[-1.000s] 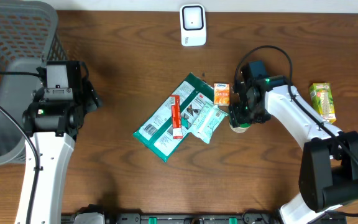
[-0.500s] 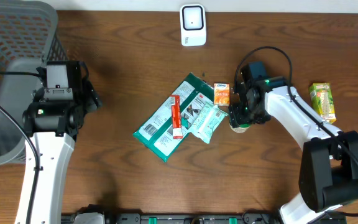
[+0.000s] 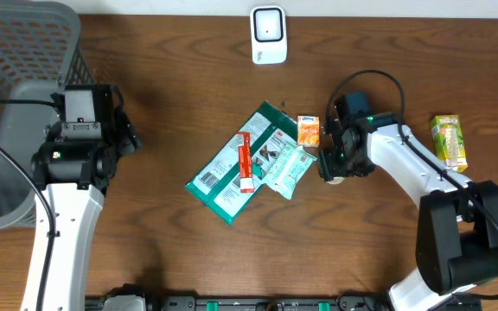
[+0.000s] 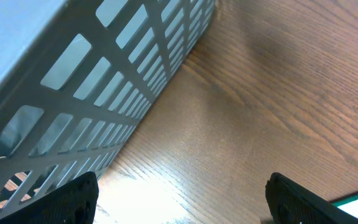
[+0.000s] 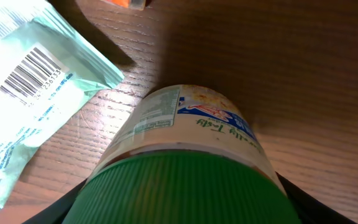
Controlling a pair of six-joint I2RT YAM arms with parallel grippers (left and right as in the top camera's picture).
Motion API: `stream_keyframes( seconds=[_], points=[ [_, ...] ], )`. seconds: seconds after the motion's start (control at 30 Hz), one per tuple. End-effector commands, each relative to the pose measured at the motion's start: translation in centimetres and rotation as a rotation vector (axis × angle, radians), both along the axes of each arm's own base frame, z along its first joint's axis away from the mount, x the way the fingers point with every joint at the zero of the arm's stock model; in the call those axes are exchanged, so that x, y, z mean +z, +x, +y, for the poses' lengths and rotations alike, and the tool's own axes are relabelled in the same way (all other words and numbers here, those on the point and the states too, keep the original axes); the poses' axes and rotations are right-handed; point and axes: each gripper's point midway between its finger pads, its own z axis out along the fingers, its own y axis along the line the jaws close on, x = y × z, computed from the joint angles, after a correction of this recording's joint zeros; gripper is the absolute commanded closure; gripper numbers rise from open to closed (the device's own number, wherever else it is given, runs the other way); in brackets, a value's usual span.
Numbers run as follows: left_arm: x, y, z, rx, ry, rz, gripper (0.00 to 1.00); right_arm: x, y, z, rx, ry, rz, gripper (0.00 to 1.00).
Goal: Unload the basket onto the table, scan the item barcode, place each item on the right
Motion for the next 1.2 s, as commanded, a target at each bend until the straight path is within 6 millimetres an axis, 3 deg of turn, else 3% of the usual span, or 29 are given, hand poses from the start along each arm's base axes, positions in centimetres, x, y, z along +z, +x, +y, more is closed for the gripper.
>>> stream_keyframes(
  seconds=[0.0, 0.2, 0.33, 0.47, 0.6, 0.77, 0.97, 1.17],
  points=[
    [0.5, 0.0, 0.4, 0.005, 0.016, -0.008, 0.13, 0.2, -0.1, 0.1, 0.0, -0.007, -0.007, 0.39],
    [0.5, 0.0, 0.4, 0.005, 0.016, -0.008, 0.13, 3.8, 1.9, -1.1, -0.129, 0.023, -0.103, 0.48],
    [0.5, 0.0, 0.4, 0.005, 0.016, -0.008, 0.13, 7.1, 3.6, -3.7, -0.25, 0.029, -0.234, 0.52],
    [0.5, 0.0, 0.4, 0.005, 0.016, -0.008, 0.13, 8.3, 5.3, -5.5, -0.307, 0.038, -0.32, 0.53],
    [0.5, 0.0, 0.4, 0.005, 0.016, -0.008, 0.13, 7.3, 6.8, -6.3, -0.342, 0.053, -0.399, 0.53],
    [0.5, 0.0, 0.4, 0.005, 0.016, -0.008, 0.13, 4.6, 8.4, -6.2, -0.409, 0.122, -0.557, 0.51],
    [0.5, 0.0, 0.4, 0.005, 0.016, -0.008, 0.13, 2.5, 7.8, -6.1, -0.452, 0.175, -0.625, 0.54],
    [0.5, 0.0, 0.4, 0.005, 0.016, -0.008, 0.13, 1.2, 6.5, -5.0, -0.44, 0.236, -0.583, 0.54]
  ],
)
